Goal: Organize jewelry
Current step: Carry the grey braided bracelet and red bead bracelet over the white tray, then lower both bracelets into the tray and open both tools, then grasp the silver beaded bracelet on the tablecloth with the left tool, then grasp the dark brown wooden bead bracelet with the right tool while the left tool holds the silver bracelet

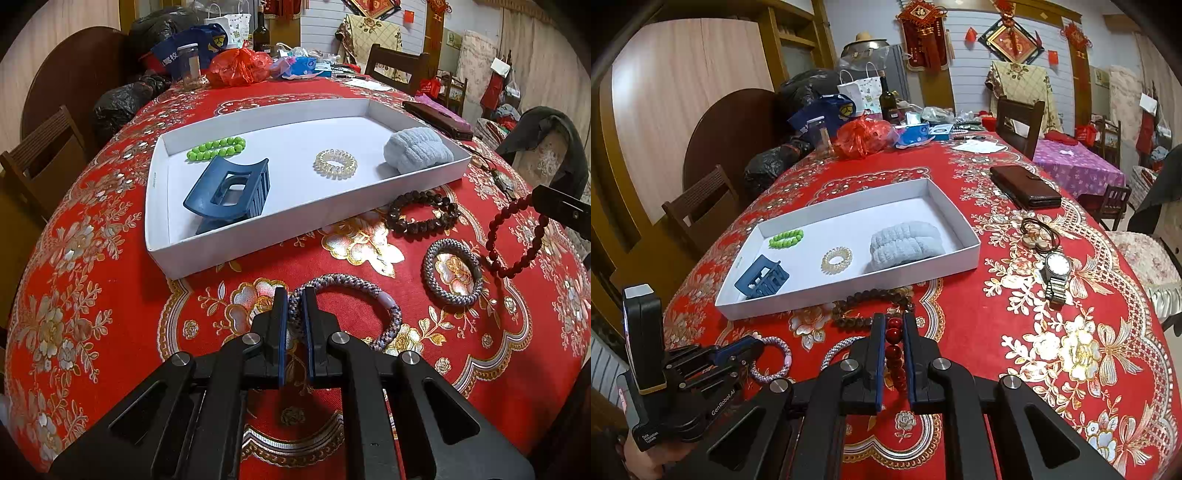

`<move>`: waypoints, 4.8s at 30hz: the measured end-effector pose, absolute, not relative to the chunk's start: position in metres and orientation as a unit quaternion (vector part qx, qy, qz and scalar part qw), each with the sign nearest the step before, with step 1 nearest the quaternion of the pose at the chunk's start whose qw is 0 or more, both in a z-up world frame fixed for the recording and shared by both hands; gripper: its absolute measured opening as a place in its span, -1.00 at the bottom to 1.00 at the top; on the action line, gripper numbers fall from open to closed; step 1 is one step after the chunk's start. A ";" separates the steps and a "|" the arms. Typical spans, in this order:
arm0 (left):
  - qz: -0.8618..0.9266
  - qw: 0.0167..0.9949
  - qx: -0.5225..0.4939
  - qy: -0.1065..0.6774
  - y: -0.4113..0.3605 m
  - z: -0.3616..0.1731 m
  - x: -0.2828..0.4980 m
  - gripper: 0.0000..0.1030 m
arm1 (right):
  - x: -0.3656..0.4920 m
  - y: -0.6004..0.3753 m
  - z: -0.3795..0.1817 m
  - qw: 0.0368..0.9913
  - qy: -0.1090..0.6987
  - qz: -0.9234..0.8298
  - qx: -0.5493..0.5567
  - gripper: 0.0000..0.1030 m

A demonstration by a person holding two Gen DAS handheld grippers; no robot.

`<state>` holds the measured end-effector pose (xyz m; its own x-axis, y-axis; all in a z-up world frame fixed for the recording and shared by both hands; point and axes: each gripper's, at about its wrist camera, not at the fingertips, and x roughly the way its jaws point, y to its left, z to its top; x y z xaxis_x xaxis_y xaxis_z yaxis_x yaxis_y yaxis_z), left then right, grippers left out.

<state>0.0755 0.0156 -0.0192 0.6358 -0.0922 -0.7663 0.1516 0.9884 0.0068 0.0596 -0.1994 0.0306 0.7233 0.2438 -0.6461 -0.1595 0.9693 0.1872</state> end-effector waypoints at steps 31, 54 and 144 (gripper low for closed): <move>-0.086 0.910 -0.006 0.405 0.018 0.066 0.182 -0.89 | 0.170 -0.201 0.114 0.921 0.329 0.196 0.074 -0.84; 0.016 0.878 0.015 0.479 0.007 0.001 0.326 -0.89 | 0.313 -0.224 -0.008 0.857 0.456 0.165 0.177 -0.84; -0.103 0.899 0.026 0.424 0.025 -0.019 0.069 -0.87 | 0.118 -0.188 -0.003 0.894 0.423 0.145 0.006 0.01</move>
<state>0.0686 0.0247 -0.0187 0.6196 -0.1623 -0.7680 0.2069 0.9776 -0.0396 0.1181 -0.1883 -0.0033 0.5996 0.2654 -0.7550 -0.2546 0.9577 0.1344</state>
